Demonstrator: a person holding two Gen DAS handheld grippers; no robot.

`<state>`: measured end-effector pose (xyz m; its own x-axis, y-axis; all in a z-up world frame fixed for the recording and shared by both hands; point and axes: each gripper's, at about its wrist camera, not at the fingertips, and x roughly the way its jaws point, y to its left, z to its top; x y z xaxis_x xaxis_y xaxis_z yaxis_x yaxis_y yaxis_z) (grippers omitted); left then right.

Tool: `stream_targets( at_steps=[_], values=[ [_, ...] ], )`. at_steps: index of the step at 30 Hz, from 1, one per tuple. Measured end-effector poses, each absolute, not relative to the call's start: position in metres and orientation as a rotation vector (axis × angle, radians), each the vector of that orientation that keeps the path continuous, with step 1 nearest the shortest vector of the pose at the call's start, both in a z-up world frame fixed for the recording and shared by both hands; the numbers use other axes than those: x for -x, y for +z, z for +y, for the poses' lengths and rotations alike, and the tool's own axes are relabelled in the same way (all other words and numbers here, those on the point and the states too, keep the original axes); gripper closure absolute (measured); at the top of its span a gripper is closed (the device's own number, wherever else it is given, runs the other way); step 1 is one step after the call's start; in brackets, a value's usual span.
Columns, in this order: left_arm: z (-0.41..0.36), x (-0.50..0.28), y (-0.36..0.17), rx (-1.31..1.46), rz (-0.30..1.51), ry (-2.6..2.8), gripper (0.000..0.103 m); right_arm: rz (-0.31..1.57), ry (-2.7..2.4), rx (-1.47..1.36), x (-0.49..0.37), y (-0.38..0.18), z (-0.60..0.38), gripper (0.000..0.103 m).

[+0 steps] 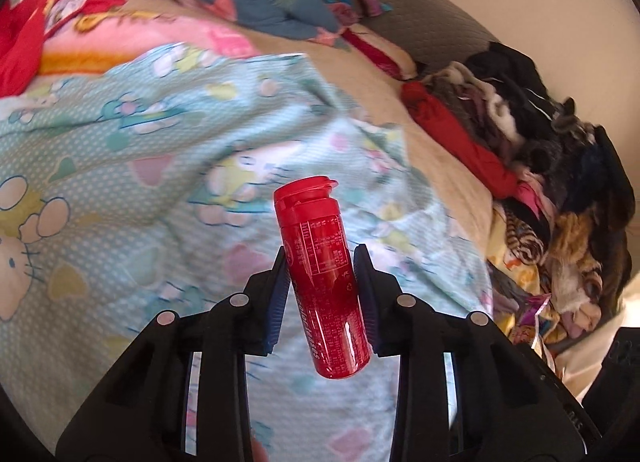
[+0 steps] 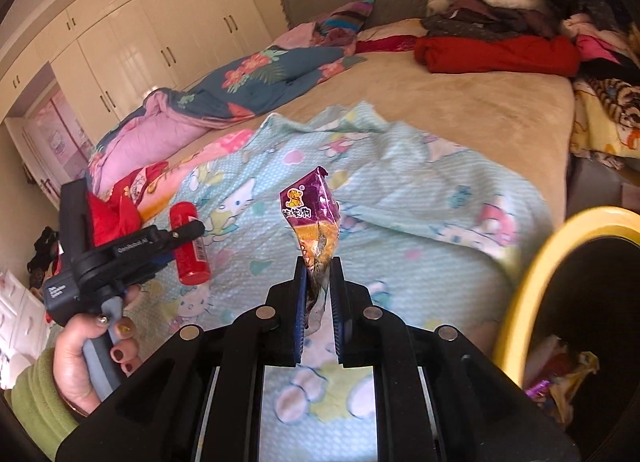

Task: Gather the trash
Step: 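Carry the red tube with the left tool while the right tool carries the orange wrapper over the bin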

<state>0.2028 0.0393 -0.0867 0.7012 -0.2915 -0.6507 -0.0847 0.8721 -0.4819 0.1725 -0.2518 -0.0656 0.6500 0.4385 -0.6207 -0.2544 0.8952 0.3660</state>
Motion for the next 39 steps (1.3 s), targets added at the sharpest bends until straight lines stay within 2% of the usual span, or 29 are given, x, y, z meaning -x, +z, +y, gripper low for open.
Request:
stream_targets(
  at_steps=[12, 29, 39],
  values=[
    [-0.048, -0.182, -0.055, 0.374, 0.754, -0.262, 0.079, 0.735, 0.341, -0.281, -0.143, -0.057, -0.303, 0.092],
    [-0.121, -0.158, -0.042, 0.274, 0.749, -0.435, 0.079, 0.697, 0.212, -0.365, -0.119, -0.051, -0.382, 0.092],
    [-0.19, -0.15, -0.045, 0.188, 0.763, -0.594, 0.079, 0.777, 0.042, -0.456, -0.105, -0.075, -0.449, 0.091]
  ],
)
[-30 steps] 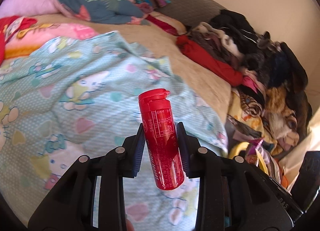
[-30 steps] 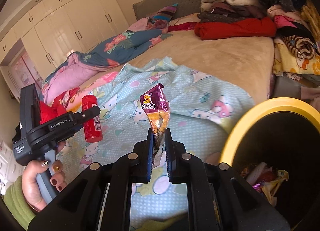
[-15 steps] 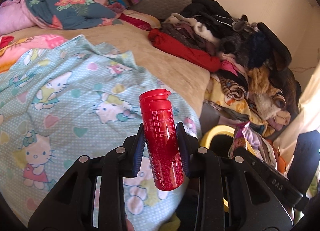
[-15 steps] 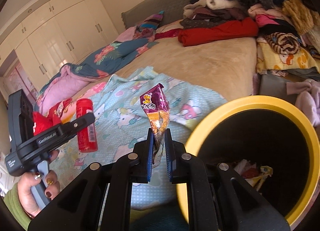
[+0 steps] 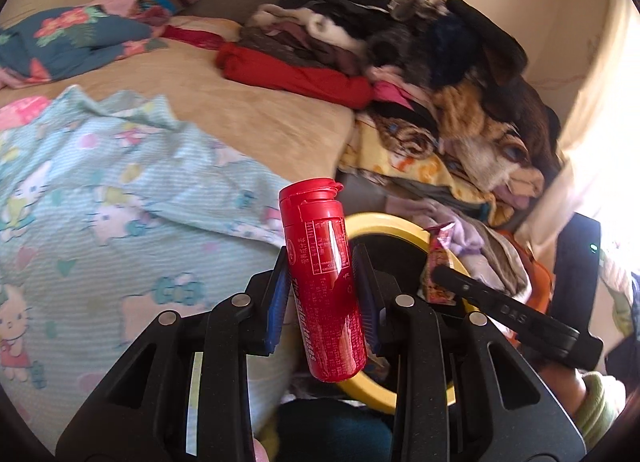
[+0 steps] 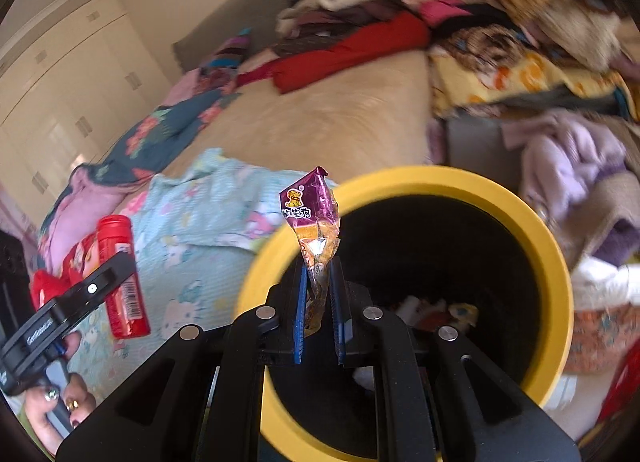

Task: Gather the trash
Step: 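Carry the red tube with the left tool while the right tool carries the orange wrapper over the bin, then open the left tool over the bin while the right tool opens, dropping the orange wrapper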

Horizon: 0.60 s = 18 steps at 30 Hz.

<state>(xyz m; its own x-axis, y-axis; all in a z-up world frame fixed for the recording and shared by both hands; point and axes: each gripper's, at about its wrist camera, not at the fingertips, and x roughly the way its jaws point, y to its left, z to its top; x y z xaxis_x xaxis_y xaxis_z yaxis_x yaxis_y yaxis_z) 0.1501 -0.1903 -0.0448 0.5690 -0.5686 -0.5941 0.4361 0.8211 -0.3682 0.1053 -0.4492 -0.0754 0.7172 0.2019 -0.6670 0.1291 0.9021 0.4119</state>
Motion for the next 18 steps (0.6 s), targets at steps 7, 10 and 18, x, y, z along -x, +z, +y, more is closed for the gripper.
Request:
stream_targets(
  at_steps=[7, 10, 18],
  values=[
    [-0.238, -0.144, -0.052, 0.128, 0.791, -0.725, 0.079, 0.791, -0.028, -0.555, -0.09, -0.084, -0.492, 0.078],
    [-0.258, -0.143, -0.056, 0.103, 0.81, -0.768, 0.078, 0.776, -0.055, -0.566, -0.082, -0.08, -0.504, 0.064],
    [-0.271, -0.138, -0.058, 0.077, 0.815, -0.782, 0.048, 0.717, -0.117, -0.532, -0.059, -0.056, -0.517, 0.032]
  ],
)
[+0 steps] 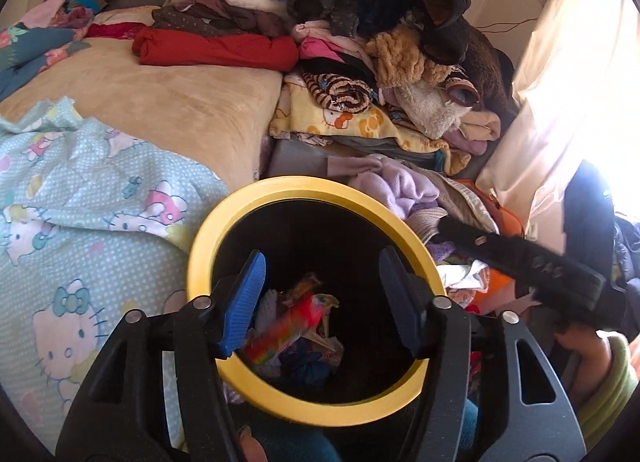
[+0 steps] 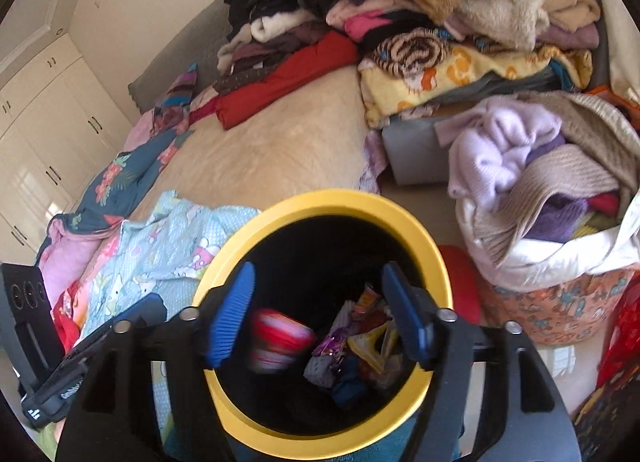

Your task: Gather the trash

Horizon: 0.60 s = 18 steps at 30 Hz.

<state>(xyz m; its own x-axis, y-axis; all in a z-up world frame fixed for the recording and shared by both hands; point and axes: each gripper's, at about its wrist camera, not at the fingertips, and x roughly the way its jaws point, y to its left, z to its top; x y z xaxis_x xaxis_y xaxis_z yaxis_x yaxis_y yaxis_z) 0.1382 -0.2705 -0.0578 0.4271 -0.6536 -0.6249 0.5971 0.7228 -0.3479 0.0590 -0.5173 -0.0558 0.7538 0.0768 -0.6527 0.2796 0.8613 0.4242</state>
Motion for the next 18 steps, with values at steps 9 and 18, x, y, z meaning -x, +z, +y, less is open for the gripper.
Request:
stream_targets(
  at_steps=[9, 18],
  values=[
    [-0.216, -0.13, -0.043, 0.076, 0.751, -0.633, 0.011, 0.62, -0.128, -0.426, -0.046, -0.029, -0.481, 0.009],
    [-0.135, -0.108, -0.03, 0.077, 0.668, -0.457, 0.011, 0.467, -0.078, -0.342, -0.029, -0.018, -0.414, 0.006]
  ],
)
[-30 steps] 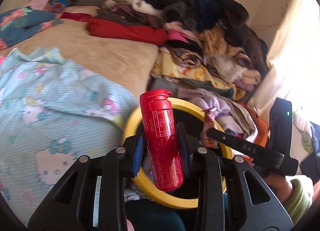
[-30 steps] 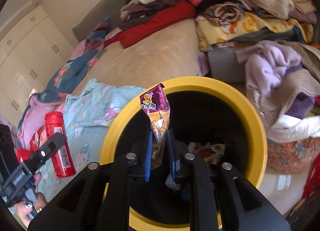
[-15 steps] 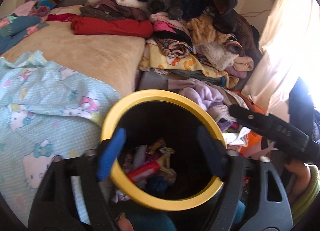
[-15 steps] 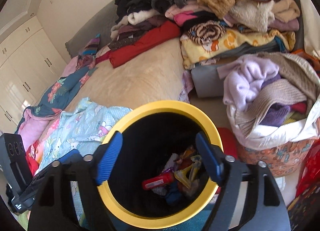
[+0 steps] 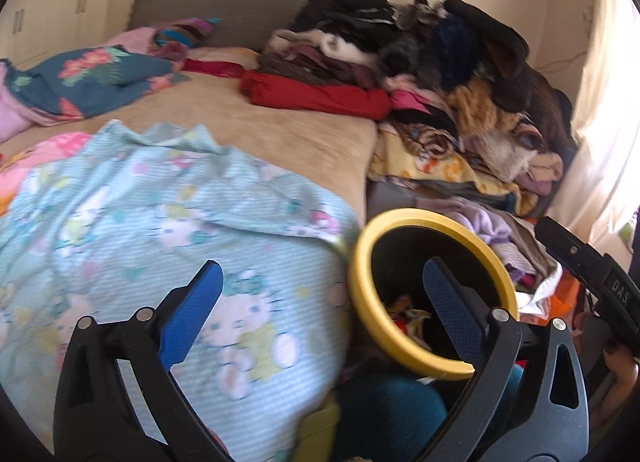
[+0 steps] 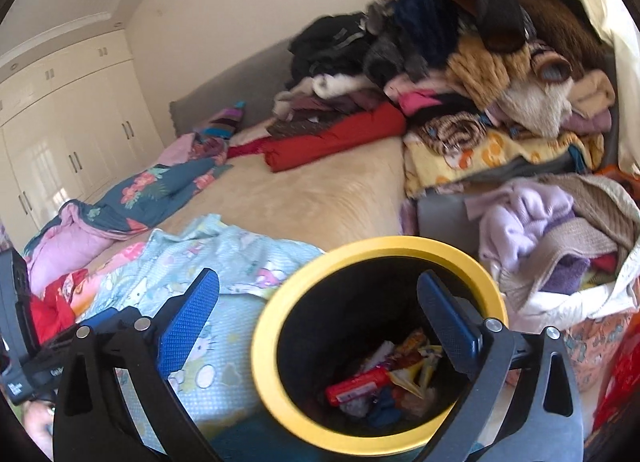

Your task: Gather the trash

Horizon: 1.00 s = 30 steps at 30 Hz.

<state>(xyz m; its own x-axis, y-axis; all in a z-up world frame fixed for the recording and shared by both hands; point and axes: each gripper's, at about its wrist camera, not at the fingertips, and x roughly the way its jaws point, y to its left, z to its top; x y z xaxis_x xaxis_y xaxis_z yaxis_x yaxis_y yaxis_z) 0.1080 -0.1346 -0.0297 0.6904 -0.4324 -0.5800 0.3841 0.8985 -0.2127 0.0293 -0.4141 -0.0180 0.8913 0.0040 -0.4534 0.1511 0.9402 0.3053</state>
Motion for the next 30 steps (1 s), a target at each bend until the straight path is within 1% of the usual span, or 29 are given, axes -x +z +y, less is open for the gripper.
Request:
stream_targets(
  at_steps=[4, 7, 10, 13, 19, 30],
  values=[
    [-0.106, -0.096, -0.026, 0.086, 0.633, -0.39, 0.011, 0.428, -0.047, -0.288, -0.022, -0.016, -0.383, 0.006],
    [-0.085, -0.082, -0.022, 0.086, 0.586, -0.341, 0.011, 0.371, -0.023, -0.188, -0.01, -0.013, -0.351, 0.006],
    [-0.07, -0.066, -0.018, 0.082, 0.522, -0.298, 0.011, 0.328, -0.004, -0.149, 0.0, -0.011, -0.329, 0.006],
    [-0.062, -0.056, -0.015, 0.055, 0.494, -0.258, 0.011, 0.276, -0.004, -0.113, 0.011, -0.01, -0.313, 0.006],
    [-0.051, -0.046, -0.007, 0.05, 0.45, -0.23, 0.011, 0.279, -0.002, -0.104, 0.013, -0.012, -0.309, 0.006],
    [-0.048, -0.046, -0.007, 0.062, 0.454, -0.226, 0.011, 0.276, -0.031, -0.116, 0.013, -0.013, -0.315, 0.006]
  ],
)
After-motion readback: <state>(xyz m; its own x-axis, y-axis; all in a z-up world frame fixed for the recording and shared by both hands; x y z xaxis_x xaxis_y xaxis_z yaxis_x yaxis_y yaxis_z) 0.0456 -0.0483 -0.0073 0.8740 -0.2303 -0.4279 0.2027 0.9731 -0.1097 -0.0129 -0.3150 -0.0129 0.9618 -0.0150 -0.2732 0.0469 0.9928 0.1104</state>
